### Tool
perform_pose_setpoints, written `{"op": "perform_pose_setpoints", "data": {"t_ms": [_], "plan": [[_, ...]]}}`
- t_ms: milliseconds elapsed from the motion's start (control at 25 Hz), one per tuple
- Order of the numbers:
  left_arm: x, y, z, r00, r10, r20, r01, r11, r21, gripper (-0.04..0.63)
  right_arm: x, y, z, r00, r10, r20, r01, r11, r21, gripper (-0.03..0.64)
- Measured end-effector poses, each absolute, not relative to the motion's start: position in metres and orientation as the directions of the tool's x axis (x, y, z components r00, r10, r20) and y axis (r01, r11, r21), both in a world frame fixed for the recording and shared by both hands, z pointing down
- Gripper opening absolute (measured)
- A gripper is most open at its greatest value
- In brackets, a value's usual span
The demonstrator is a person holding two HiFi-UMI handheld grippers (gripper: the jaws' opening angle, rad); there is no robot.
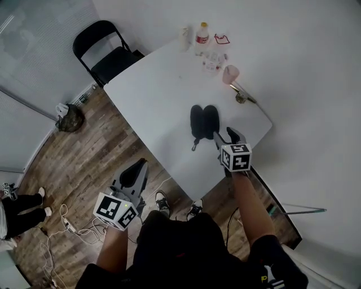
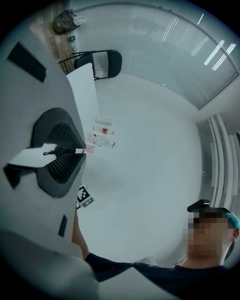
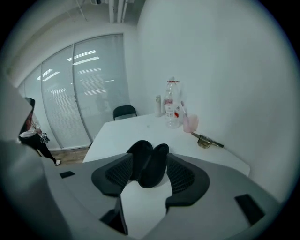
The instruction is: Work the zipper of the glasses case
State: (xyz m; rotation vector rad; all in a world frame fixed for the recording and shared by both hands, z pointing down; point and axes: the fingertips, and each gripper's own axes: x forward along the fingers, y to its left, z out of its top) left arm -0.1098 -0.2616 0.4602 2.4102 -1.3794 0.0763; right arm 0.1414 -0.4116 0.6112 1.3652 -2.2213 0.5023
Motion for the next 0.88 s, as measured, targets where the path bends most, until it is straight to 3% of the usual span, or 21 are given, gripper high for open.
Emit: {"op": "perform_pose_setpoints", "data": {"t_ms": [520,560,640,720,880], "plan": [[-0.121,-0.251,0.479,0.513,-0.816,0.268,-0.851,-0.439,0.289,0.048,0.153,-0.452,0.724,-0.301,-0.586,0.753,-0.949,0.261,-0.176,0.236],[-0.12,-0.249,0.479,0.515,-0.813,0.271,-0.849,-0.442,0.289,0.048,0.154,-0.451,0.727,-0.288,-0.58,0.762,-0.953,0.254,-0.167,0.219],[-0.116,-0.246,0.48,0.524,-0.806,0.274,-0.845,-0.451,0.288,0.048,0.158,-0.453,0.73,-0.262,-0.586,0.767,-0.962,0.225,-0.157,0.101],[-0.113,-0.244,0.481,0.532,-0.802,0.272,-0.84,-0.459,0.289,0.048,0.159,-0.456,0.727,-0.257,-0.602,0.756,-0.965,0.2,-0.169,0.054],[-0.106,-0.237,0.479,0.552,-0.791,0.264,-0.827,-0.478,0.296,0.048,0.156,-0.446,0.712,-0.323,-0.605,0.728,-0.946,0.222,-0.235,0.047]]}}
